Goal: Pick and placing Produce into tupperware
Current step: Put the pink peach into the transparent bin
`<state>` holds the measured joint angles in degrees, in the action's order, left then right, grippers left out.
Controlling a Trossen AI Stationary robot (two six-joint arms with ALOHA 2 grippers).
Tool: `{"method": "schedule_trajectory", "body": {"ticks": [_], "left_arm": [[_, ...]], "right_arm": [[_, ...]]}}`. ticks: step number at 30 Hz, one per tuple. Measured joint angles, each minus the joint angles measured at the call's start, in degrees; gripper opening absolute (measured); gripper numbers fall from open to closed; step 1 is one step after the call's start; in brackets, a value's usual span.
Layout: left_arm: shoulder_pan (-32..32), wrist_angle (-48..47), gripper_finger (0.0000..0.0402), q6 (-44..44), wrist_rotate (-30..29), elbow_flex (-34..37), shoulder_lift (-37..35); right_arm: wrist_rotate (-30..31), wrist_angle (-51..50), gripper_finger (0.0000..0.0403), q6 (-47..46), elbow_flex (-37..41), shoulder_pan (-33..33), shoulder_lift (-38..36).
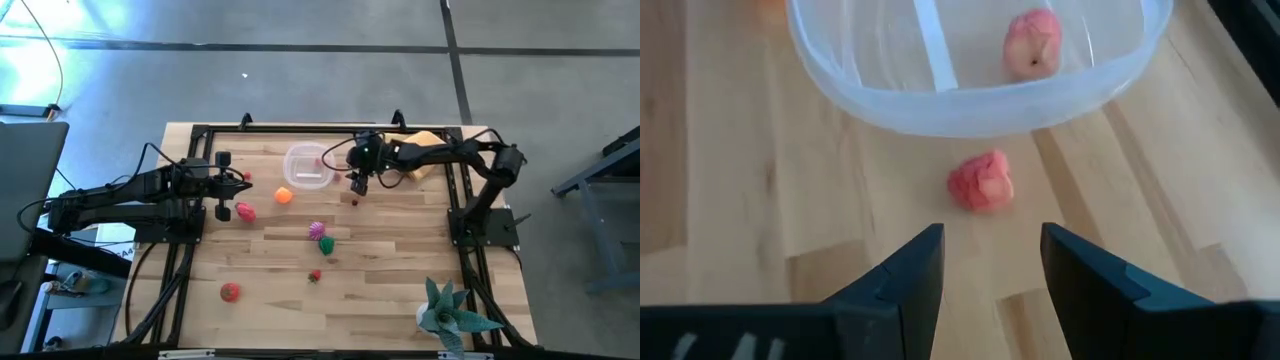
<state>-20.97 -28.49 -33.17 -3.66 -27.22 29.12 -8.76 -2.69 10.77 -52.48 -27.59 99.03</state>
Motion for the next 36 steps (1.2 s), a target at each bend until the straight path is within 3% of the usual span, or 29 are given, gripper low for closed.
{"method": "schedule_trajectory", "body": {"ticks": [27, 36], "left_arm": [[-0.02, 0.00, 0.0005, 0.00, -0.02, 0.00, -0.02], [-0.02, 0.00, 0.0005, 0.00, 0.00, 0.00, 0.00]], "right_arm": [[-2.42, -4.54, 0.0162, 6.22, -9.72, -0.94, 12.55], [-1.98, -3.85, 0.0201, 4.65, -9.71, -1.29, 12.56]]}}
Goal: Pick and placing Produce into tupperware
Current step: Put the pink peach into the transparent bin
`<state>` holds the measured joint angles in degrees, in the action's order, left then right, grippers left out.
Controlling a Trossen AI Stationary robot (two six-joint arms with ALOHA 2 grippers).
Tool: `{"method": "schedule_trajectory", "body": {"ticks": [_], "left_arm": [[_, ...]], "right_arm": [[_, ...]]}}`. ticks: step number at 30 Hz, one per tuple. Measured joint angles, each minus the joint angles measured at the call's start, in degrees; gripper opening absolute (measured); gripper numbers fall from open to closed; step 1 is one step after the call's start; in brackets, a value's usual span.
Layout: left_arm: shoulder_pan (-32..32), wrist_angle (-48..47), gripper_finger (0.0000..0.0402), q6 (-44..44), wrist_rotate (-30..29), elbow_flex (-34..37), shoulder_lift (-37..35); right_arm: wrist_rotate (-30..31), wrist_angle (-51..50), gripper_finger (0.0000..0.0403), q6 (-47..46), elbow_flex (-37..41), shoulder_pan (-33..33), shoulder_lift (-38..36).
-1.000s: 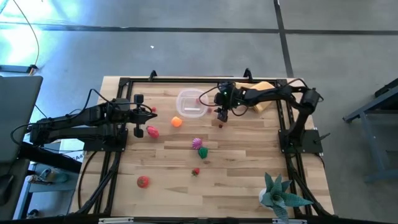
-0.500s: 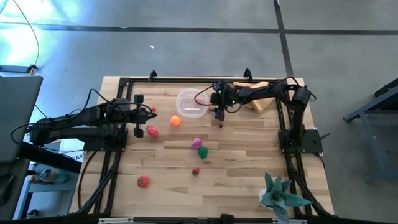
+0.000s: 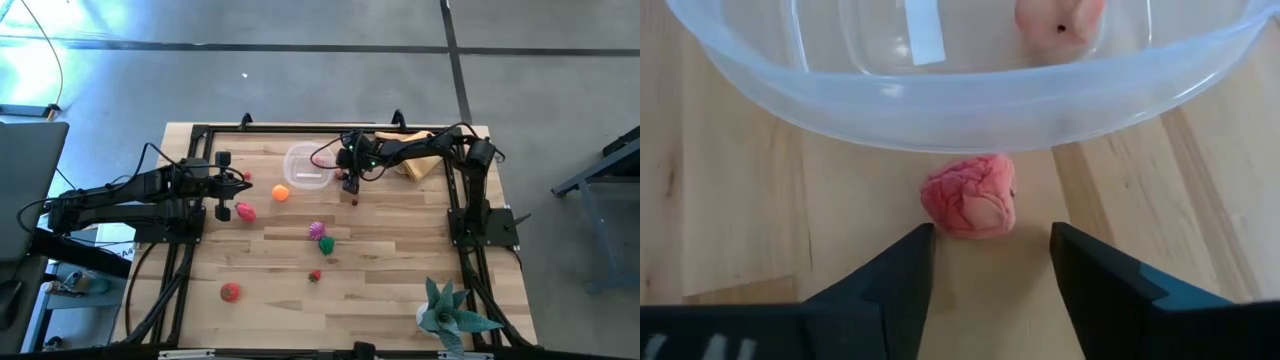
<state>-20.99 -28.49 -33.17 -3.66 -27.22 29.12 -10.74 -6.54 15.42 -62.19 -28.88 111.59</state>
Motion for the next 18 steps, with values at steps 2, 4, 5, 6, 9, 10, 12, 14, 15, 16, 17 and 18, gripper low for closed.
{"method": "schedule_trajectory", "body": {"ticks": [2, 4, 5, 6, 9, 10, 12, 14, 15, 16, 17, 18], "left_arm": [[0.00, 0.00, 0.0005, 0.00, 0.00, 0.00, -0.02], [0.00, 0.00, 0.0005, 0.00, 0.00, 0.00, -0.01], [0.01, 0.00, 0.0005, 0.00, -0.01, 0.00, 0.00], [0.02, 0.01, 0.0005, 0.00, 0.00, 0.00, -0.02], [0.02, 0.01, 0.0005, 0.00, -0.01, 0.00, 0.00], [0.02, 0.00, 0.0005, 0.00, -0.02, 0.00, -0.02], [0.00, 0.00, 0.0005, 0.00, -0.01, 0.00, -0.02], [0.01, 0.00, 0.0005, 0.00, 0.00, 0.00, -0.02], [0.00, 0.01, 0.0005, 0.00, -0.01, 0.00, 0.00], [0.01, 0.00, 0.0005, 0.00, -0.01, 0.00, -0.02], [0.00, 0.00, 0.0005, 0.00, 0.00, 0.00, -0.02], [0.00, 0.00, 0.0005, 0.00, 0.00, 0.00, -0.02]], "right_arm": [[0.00, 0.37, 0.0212, 0.05, 0.00, 0.00, 0.00], [-0.10, 0.73, 0.0221, 0.07, 0.00, 0.00, 0.00], [-0.26, 0.81, 0.0223, 0.12, 0.00, 0.00, 0.00], [-0.28, 0.93, 0.0226, 0.19, 0.00, 0.00, 0.00], [-1.01, 1.26, 0.0229, 0.53, 0.00, 0.01, 0.00], [-1.65, 1.24, 0.0229, 0.64, 0.00, 0.00, 0.00], [-2.34, 1.26, 0.0229, 0.73, 0.00, 0.02, 0.00], [-2.63, 1.26, 0.0229, 0.73, 0.00, 0.02, 0.00], [-2.92, 1.26, 0.0229, 0.73, 0.00, 0.02, 0.00], [-3.03, 1.28, 0.0229, 0.73, 0.00, 0.02, 0.00], [-3.08, 1.28, 0.0229, 0.73, 0.00, 0.02, 0.00], [-3.08, 1.26, 0.0229, 0.73, 0.02, 0.04, 0.00]]}}
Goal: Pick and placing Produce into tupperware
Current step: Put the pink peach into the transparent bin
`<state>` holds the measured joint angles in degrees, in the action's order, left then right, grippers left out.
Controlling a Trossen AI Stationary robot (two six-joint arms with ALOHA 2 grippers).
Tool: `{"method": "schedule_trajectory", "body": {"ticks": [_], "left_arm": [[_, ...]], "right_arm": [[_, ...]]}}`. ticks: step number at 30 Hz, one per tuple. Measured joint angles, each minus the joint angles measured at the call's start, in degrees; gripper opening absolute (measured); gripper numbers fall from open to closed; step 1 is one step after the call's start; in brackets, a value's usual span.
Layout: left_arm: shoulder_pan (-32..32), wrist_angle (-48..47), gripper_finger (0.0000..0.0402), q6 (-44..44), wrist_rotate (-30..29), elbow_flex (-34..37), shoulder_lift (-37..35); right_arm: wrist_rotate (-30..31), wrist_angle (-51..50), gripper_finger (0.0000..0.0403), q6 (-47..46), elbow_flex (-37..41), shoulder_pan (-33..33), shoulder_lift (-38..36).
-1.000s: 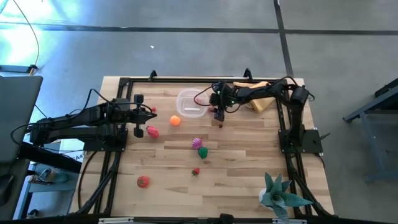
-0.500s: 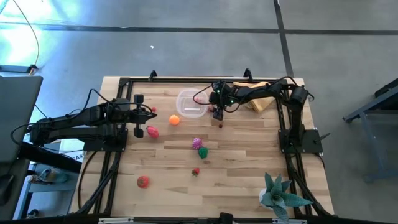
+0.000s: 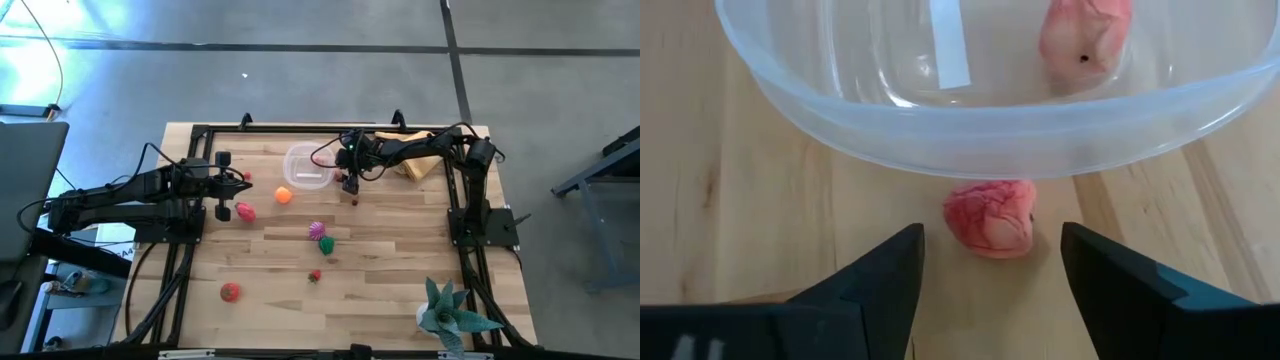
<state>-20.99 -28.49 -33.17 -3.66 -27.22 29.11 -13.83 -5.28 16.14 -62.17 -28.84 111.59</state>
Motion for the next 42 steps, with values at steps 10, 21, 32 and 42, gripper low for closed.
{"method": "schedule_trajectory", "body": {"ticks": [10, 21, 32, 42], "left_arm": [[0.01, 0.00, 0.0005, 0.00, 0.00, 0.00, 0.00], [0.00, 0.01, 0.0005, 0.00, 0.00, 0.00, 0.00], [0.00, 0.00, 0.0005, 0.00, 0.00, 0.00, 0.02], [0.02, 0.00, 0.0005, 0.00, -0.01, 0.00, 0.01]], "right_arm": [[-0.41, 1.72, 0.0229, 0.87, 0.00, 0.11, 0.10], [0.14, 2.10, 0.0210, 1.77, 0.02, 0.93, 1.16], [-0.20, 2.12, 0.0192, 0.85, 0.02, 1.00, 1.16], [-0.79, 2.14, 0.0160, 0.65, 0.02, 1.00, 1.16]]}}
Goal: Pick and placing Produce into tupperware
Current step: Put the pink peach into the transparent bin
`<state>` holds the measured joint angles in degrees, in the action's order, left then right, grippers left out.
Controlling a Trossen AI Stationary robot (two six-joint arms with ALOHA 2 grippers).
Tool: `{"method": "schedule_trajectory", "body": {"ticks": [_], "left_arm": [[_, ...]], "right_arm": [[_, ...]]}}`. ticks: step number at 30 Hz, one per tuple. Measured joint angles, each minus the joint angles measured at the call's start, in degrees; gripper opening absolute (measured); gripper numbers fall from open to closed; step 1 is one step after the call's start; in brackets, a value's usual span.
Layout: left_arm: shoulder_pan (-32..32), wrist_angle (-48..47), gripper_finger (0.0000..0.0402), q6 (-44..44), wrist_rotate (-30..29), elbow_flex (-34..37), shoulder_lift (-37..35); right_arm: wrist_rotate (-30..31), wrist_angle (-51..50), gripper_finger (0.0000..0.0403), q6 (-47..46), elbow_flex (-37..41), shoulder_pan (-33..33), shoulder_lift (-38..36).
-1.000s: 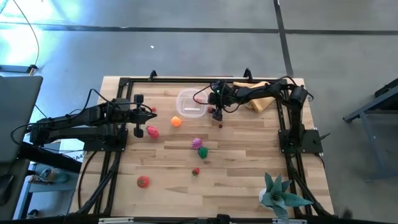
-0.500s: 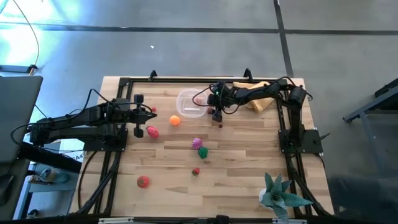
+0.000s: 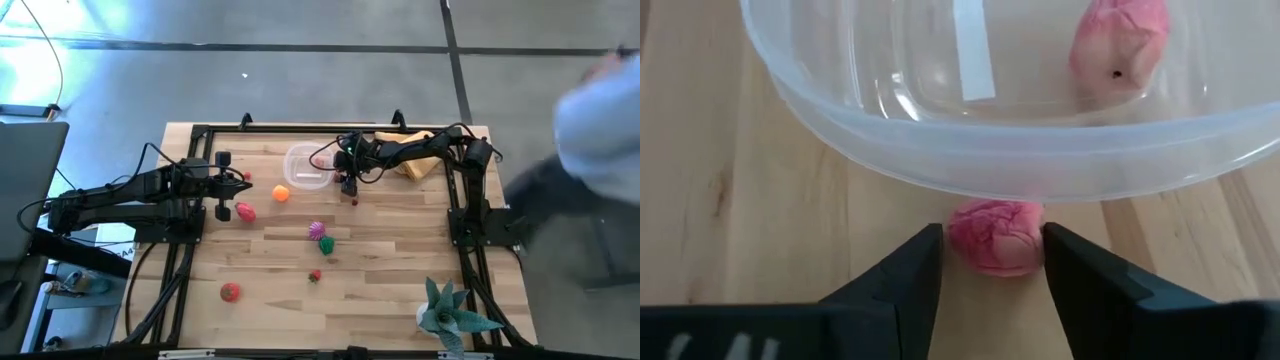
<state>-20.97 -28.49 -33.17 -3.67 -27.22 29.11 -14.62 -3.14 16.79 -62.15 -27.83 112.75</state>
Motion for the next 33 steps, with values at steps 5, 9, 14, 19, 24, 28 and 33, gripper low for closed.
{"method": "schedule_trajectory", "body": {"ticks": [5, 9, 14, 19, 24, 28, 33], "left_arm": [[-0.02, 0.02, 0.0005, 0.00, 0.01, 0.00, 0.01], [-0.02, 0.00, 0.0005, 0.00, 0.00, 0.00, 0.00], [-0.02, 0.00, 0.0005, 0.00, -0.01, 0.00, 0.01], [-0.02, 0.00, 0.0005, 0.00, 0.01, 0.00, 0.00], [-0.01, 0.00, 0.0005, 0.00, 0.00, 0.00, 0.00], [-0.02, 0.02, 0.0005, 0.00, -0.01, 0.00, -0.01], [0.00, 0.01, 0.0005, 0.00, 0.00, 0.00, -0.01]], "right_arm": [[-0.30, 0.31, 0.0143, -0.25, 0.00, -0.01, 0.00], [-0.39, 0.62, 0.0132, -0.25, 0.00, -0.02, 0.00], [-0.39, 0.31, 0.0128, -1.03, 0.00, -0.02, 0.00], [0.48, -1.57, 0.0128, -3.04, -0.14, -0.02, -0.11], [1.12, -4.30, 0.0128, -4.43, -0.15, 0.10, -0.86], [3.34, -8.49, 0.0128, -5.44, -0.13, 0.66, -2.65], [8.35, -12.48, 0.0128, -6.33, 0.00, 2.66, -6.47]]}}
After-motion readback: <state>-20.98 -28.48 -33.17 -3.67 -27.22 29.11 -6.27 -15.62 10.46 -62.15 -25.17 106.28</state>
